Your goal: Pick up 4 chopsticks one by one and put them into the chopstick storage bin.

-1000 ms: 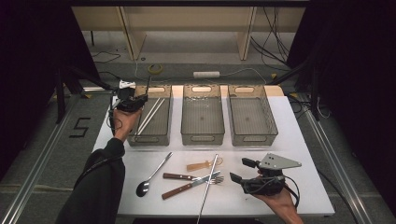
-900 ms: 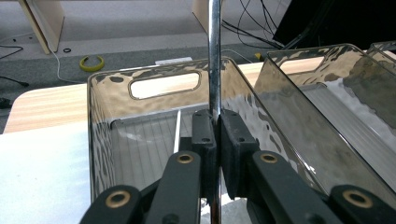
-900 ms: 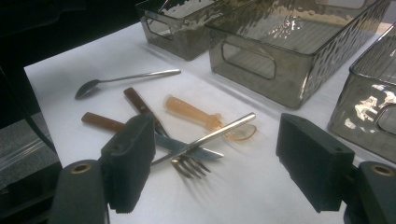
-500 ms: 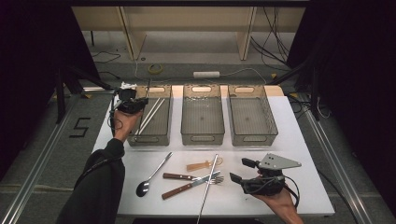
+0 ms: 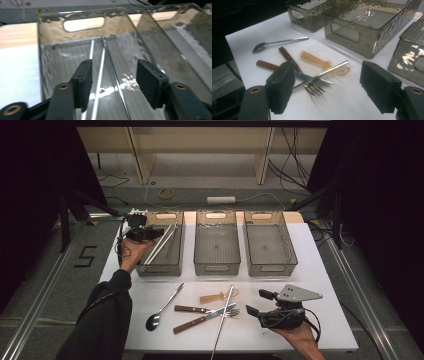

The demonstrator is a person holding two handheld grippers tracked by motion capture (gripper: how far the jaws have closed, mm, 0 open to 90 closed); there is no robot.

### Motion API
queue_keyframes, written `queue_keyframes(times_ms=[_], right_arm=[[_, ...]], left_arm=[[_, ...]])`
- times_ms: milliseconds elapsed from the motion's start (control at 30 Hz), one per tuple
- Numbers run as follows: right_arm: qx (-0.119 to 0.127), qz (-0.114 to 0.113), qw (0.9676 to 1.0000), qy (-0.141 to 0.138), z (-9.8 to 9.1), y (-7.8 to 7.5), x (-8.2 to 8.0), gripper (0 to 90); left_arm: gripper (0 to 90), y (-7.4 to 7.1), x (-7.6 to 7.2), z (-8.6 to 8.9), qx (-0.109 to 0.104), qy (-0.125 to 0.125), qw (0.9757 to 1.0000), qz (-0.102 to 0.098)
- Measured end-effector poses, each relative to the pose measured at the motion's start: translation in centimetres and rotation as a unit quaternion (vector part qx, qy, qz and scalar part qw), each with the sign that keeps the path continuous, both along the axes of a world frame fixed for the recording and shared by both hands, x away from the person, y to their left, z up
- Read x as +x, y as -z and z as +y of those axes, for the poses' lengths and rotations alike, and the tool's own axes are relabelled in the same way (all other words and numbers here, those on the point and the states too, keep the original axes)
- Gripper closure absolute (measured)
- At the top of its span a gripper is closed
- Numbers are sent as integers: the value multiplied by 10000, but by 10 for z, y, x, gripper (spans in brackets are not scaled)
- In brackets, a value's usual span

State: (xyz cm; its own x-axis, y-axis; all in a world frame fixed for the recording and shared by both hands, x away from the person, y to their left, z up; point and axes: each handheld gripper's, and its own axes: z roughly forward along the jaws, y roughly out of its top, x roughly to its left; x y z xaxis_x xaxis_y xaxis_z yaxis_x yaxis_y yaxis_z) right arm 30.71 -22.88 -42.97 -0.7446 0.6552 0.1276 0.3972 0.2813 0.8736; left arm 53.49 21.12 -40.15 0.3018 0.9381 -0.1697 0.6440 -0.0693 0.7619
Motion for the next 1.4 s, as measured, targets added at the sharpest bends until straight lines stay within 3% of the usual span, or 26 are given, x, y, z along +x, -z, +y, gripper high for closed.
queue_keyframes(times_ms=[233, 467, 533, 600, 667, 833, 967, 1267, 1400], right_arm=[[-4, -15, 10000, 21, 0, -1, 0, 293], [4, -15, 10000, 31, 0, -1, -1, 293], [-4, -17, 10000, 39, 0, -1, -1, 293], [3, -17, 10000, 59, 1, -1, -1, 293], [-38, -12, 10000, 80, 1, -1, -1, 293], [-63, 24, 9999, 140, 1, 0, -1, 293], [-74, 29, 9998, 161, 2, 0, -1, 293], [-78, 11, 9997, 210, 2, 0, -1, 293], [-86, 11, 9998, 193, 2, 0, -2, 293]], left_arm=[[345, -13, -31, -10, -273, 142, 9994, 153], [315, -16, -84, -29, -370, 264, 9990, -8], [309, -15, -95, -38, -215, 377, 9991, 11], [297, -14, -108, -45, -208, 404, 9989, -126], [291, -11, -117, -53, -98, 570, 9983, -75], [279, 1, -141, -67, -251, 774, 9966, 93], [267, 12, -160, -81, -133, 919, 9955, 175], [248, 22, -200, -99, -270, 772, 9965, -143], [248, 30, -214, -112, -288, 861, 9957, -185]])
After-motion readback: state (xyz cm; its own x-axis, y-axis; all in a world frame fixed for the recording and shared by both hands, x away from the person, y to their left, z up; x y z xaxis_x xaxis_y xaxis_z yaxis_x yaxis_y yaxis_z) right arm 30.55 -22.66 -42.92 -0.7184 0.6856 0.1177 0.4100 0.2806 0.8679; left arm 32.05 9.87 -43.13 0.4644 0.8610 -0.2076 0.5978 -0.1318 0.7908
